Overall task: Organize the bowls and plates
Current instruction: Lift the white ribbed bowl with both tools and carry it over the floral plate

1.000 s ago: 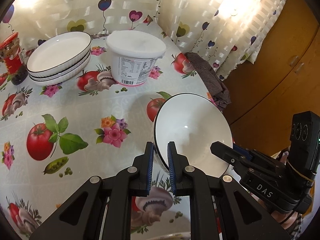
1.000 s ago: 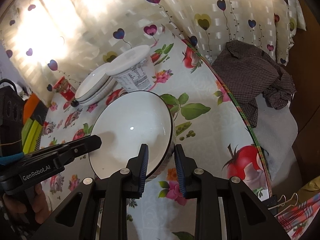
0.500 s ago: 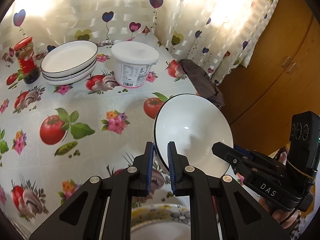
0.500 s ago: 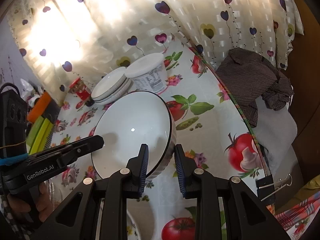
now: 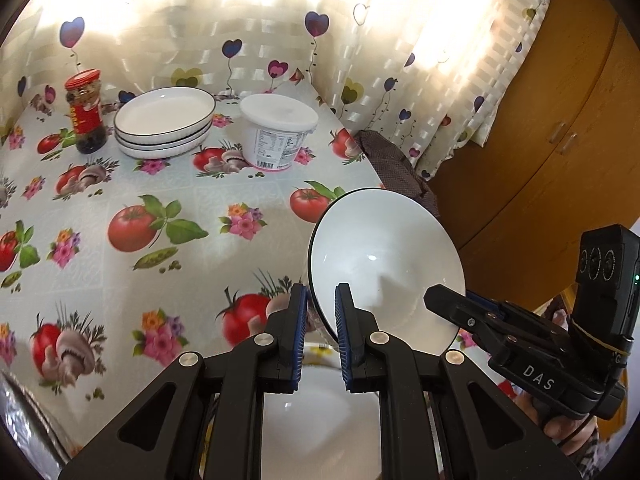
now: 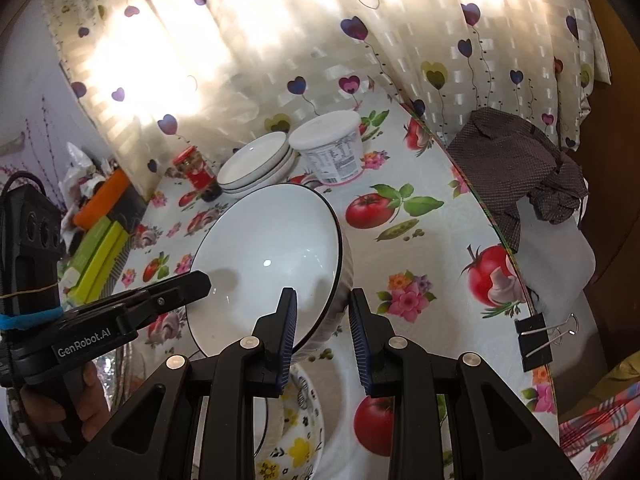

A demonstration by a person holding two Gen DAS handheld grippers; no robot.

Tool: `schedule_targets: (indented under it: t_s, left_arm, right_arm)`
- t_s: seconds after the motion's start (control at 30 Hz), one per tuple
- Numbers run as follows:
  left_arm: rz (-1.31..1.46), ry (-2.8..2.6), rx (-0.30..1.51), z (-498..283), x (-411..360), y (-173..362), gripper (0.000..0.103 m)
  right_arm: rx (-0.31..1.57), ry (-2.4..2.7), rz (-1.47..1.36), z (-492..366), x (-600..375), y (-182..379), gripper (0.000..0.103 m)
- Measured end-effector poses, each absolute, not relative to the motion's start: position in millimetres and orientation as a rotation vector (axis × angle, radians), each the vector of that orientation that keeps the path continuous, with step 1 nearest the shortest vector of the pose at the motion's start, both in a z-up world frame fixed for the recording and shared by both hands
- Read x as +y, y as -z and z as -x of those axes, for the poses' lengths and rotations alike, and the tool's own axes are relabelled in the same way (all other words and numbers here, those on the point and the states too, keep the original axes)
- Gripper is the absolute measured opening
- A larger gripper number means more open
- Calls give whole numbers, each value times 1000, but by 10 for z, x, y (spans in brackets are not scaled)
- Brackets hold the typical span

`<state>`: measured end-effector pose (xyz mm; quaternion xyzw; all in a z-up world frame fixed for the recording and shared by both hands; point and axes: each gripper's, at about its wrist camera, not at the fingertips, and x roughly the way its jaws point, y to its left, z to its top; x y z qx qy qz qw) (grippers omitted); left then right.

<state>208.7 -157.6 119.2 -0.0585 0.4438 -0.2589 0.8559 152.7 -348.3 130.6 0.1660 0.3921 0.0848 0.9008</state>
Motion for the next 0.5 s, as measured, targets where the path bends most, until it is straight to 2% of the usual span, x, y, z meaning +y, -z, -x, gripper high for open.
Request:
schedule_targets:
  t_s: [0.5]
  left_arm:
    - [178, 517, 912, -1651, -1244, -1214, 15]
  right_arm:
    - [810, -231, -319, -1119, -3185, -1346, 26]
